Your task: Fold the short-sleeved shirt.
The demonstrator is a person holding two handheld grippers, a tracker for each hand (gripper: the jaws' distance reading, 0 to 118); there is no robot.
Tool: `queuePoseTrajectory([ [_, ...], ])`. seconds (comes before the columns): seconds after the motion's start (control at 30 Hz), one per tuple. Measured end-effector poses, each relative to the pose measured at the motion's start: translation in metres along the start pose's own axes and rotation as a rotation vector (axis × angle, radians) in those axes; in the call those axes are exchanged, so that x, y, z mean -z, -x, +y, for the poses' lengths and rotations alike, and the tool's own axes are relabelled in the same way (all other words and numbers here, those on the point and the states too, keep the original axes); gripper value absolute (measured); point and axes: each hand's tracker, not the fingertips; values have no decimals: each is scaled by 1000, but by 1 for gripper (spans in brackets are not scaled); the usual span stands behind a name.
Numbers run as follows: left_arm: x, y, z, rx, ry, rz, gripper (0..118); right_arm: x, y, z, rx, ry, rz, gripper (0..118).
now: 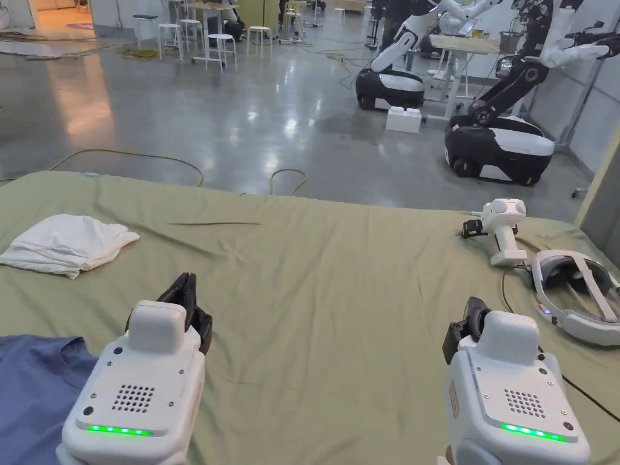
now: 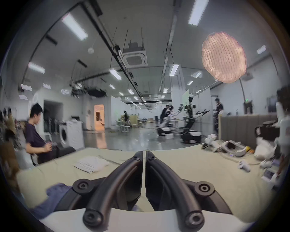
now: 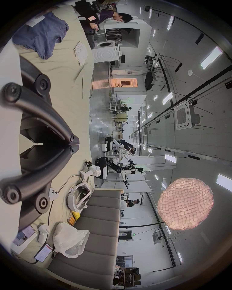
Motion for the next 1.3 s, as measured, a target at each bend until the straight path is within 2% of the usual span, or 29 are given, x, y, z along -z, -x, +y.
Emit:
queuePoseTrajectory([
  [0.07,1,-3,4,9,35,-34,4,2,-1,0,-8,-2,-2,0],
  [0.13,5,4,6,-87,82,-138,4,3,-1,1,-9,2,0,0],
  [0.3,12,11,9,-155,125,-48,0,3,-1,1,-7,8,7,0],
  [0.57,11,24,3,-217,103,-81,0,2,-2,-2,-11,24,11,0],
  [0.7,4,20,1,-179,4,-32,10,2,-2,-2,-21,28,14,0],
  [0.87,13,14,2,-65,66,-35,10,3,-3,-2,-55,27,4,0],
  [0.93,15,17,3,-87,95,-63,10,3,-5,0,-48,23,0,0],
  [1.0,18,24,5,-177,129,-93,10,3,-11,2,49,24,-2,0],
  [1.13,18,34,12,-335,137,-86,9,4,-28,8,309,38,-3,0],
  [1.17,17,36,13,-362,127,-81,9,4,-31,9,359,41,2,0],
  [1.2,17,35,15,-363,127,-73,9,5,-32,10,366,44,3,0],
  [1.23,18,32,16,-332,129,-68,9,7,-30,12,325,46,2,0],
  [1.3,20,17,22,-97,145,-56,9,11,-18,16,67,45,26,0],
])
